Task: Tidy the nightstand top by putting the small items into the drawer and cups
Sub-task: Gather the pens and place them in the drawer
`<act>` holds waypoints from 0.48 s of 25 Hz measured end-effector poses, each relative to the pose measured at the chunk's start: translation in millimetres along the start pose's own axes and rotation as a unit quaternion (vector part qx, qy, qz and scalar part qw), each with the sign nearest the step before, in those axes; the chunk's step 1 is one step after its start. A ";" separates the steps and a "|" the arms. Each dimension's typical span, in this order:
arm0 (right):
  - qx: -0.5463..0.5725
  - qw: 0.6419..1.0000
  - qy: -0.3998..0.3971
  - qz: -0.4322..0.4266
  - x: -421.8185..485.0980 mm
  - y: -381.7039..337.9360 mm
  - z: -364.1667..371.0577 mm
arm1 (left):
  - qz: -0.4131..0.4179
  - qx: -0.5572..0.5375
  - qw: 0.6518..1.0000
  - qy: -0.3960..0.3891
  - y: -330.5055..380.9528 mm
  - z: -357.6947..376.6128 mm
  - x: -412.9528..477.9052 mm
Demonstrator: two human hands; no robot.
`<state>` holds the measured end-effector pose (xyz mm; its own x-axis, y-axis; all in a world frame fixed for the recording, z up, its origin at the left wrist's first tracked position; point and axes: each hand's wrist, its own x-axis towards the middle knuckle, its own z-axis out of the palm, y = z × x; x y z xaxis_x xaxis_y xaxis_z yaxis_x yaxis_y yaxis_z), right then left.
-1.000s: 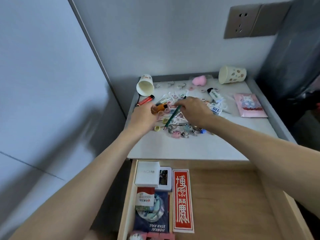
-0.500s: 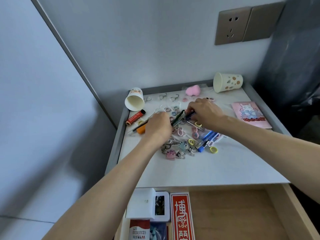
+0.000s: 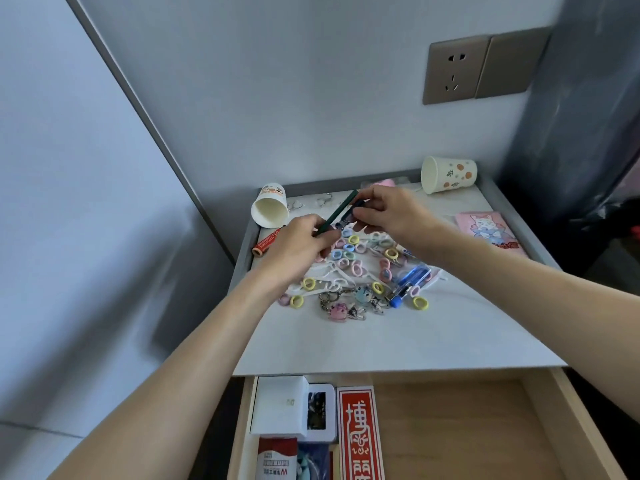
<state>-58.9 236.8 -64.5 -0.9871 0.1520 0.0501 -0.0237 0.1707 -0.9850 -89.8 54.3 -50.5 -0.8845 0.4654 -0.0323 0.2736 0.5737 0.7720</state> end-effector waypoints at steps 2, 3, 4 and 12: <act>0.010 1.000 0.004 0.004 -0.5 -4.7 10.2 | -0.031 -0.053 0.997 0.042 -7.6 -14.1 -8.2; -0.029 1.000 0.005 0.005 -1.2 -5.5 14.0 | -0.061 -0.099 0.991 0.069 -14.3 -23.0 -12.5; -0.073 0.997 -0.001 0.007 -2.1 -6.1 18.8 | -0.097 -0.160 0.978 0.095 -23.4 -33.7 -17.6; -0.401 0.914 -0.034 -0.052 18.8 13.3 70.5 | -0.212 -0.398 0.882 0.138 -68.7 -58.7 -35.6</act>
<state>-88.9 173.3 -88.4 -0.9943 0.0391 0.0989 -0.0203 0.8431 -0.5374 -99.2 -41.2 -65.2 -0.9317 0.0777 -0.3549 -0.3592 -0.0495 0.9320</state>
